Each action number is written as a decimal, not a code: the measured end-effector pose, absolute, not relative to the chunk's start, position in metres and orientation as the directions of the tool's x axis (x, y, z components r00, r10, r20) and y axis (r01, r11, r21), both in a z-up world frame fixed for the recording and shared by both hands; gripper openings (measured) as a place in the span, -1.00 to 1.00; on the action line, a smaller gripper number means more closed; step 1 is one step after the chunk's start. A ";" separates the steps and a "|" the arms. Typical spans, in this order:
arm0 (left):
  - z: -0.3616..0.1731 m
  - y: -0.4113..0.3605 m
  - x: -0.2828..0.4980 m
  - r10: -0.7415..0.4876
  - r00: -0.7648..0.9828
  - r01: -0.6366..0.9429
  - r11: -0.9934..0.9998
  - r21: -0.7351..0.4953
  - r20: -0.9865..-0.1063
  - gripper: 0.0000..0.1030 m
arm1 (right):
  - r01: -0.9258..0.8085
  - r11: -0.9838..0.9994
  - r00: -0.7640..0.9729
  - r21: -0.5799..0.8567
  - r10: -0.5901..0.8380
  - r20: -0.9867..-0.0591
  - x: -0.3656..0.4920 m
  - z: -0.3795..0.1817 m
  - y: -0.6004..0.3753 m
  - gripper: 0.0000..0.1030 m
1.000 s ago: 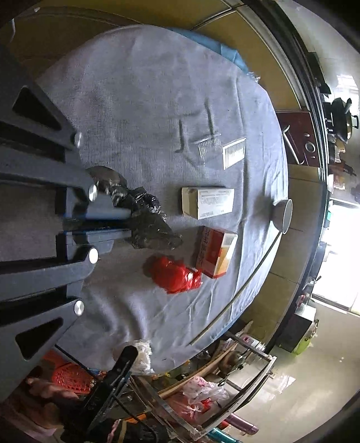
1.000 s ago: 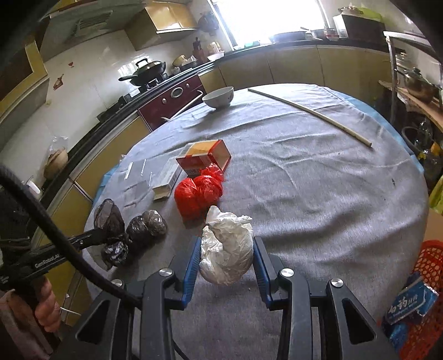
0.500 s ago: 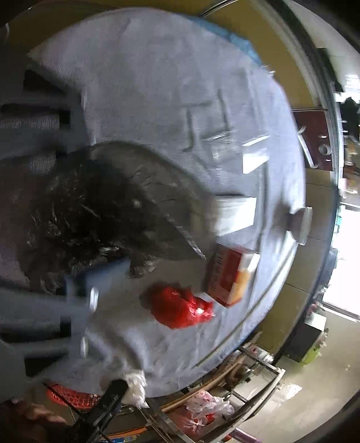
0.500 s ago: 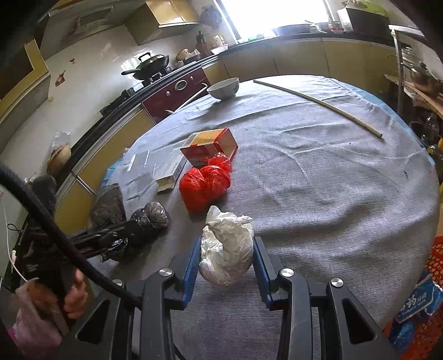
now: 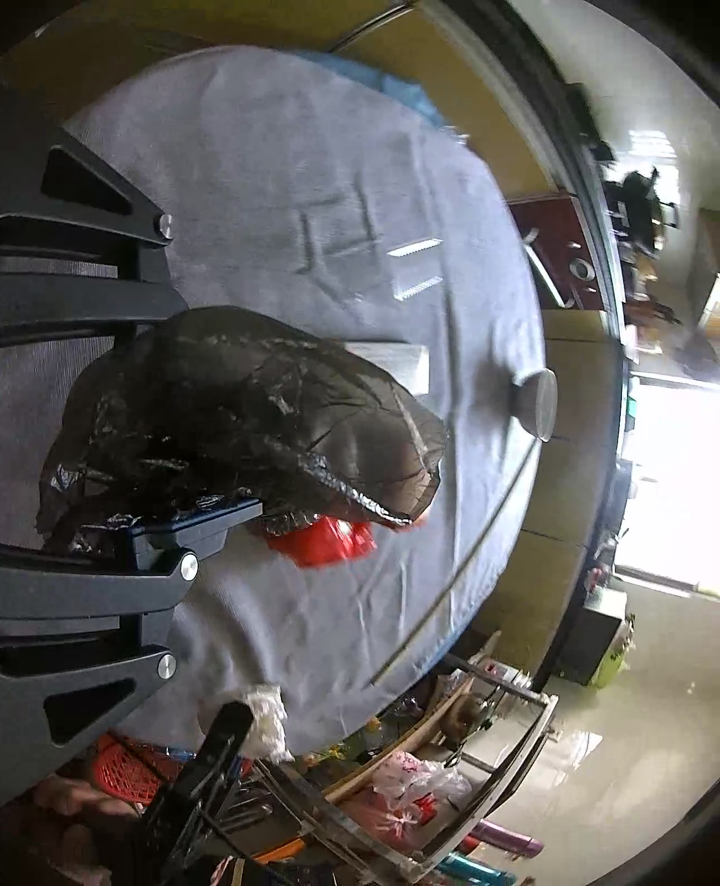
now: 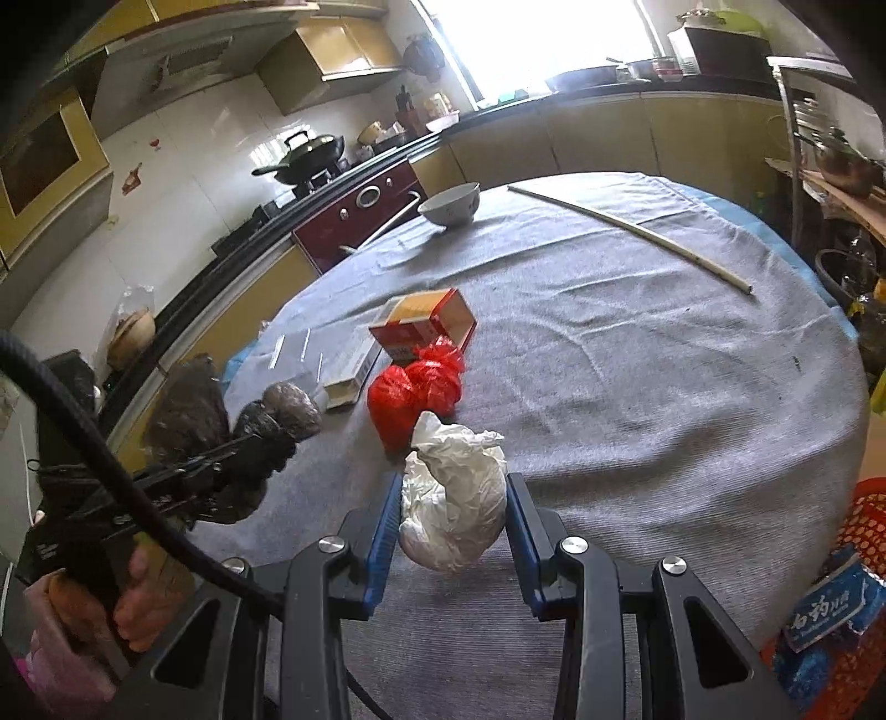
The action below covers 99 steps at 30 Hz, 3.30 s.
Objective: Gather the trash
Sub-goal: 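Carry the black bag and white tissue toward the red basket with both tools, then open the left tool over the basket while the right tool releases the tissue, then move both open tools back over the table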
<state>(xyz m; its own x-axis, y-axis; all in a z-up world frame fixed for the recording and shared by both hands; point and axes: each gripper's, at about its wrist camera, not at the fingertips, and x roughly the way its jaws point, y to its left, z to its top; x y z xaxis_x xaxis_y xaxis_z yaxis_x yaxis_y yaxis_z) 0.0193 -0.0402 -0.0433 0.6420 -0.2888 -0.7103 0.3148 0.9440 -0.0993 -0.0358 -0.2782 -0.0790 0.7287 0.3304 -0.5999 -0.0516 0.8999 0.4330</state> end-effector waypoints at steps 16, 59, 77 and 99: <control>-0.018 -0.122 -0.009 -0.226 0.681 0.408 0.907 0.105 -0.697 -0.26 | 0.035 0.884 0.802 0.467 0.254 -0.541 -0.082 -0.063 -0.340 -0.23; -0.040 -0.313 -0.086 -0.420 0.483 0.782 0.601 0.163 -0.768 -0.25 | 0.373 0.766 0.821 0.523 -0.009 -0.571 -0.216 -0.100 -0.494 -0.23; -0.097 -0.369 -0.108 -0.439 0.146 0.896 0.439 -0.070 -0.887 -0.08 | 0.505 0.666 0.758 0.549 -0.038 -0.652 -0.254 -0.139 -0.528 -0.13; -0.039 -0.208 -0.072 -0.439 0.483 0.724 0.687 0.064 -0.757 0.27 | 0.504 0.662 0.755 0.555 -0.026 -0.655 -0.220 -0.113 -0.515 0.22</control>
<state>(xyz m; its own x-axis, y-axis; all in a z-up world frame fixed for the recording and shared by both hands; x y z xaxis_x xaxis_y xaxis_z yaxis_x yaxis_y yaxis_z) -0.0717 -0.2083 -0.0394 0.4835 -0.4389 -0.7574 0.7235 0.6874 0.0636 -0.2199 -0.5147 -0.1131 0.7553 -0.0261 -0.6549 0.5041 0.6617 0.5550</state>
